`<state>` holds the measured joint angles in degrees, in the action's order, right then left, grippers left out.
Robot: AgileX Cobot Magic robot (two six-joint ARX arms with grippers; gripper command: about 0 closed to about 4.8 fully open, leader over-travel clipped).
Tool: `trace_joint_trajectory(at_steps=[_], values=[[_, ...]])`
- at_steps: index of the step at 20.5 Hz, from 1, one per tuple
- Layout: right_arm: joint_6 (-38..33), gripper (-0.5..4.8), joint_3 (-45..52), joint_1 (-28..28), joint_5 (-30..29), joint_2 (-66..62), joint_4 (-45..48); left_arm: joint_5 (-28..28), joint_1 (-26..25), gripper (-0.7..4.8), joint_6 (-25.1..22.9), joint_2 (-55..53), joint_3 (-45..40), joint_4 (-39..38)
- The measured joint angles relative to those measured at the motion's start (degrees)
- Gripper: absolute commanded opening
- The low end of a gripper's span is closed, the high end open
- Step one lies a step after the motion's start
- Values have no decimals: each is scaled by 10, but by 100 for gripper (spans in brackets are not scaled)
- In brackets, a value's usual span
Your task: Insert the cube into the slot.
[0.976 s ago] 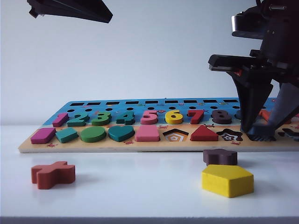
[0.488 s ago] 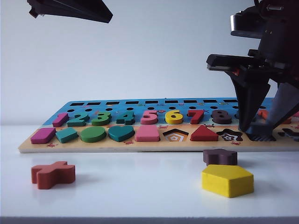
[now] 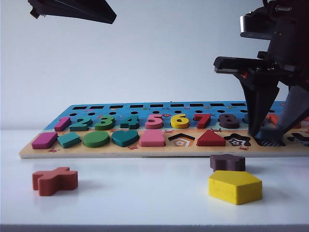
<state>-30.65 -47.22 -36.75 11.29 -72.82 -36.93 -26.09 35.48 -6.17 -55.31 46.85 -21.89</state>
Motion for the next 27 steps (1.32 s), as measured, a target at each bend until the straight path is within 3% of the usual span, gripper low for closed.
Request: trace_joint_trajectory(at_steps=[15,22,27], values=[[-19,3,0,0,3,-1,-14,0,0,10,0,0,0,0],[-23,75,0,0,3,-1,-14,0,0,10,0,0,0,0],[-23,154,0,0,4,-1,-9,0,0,10,0,0,0,0]])
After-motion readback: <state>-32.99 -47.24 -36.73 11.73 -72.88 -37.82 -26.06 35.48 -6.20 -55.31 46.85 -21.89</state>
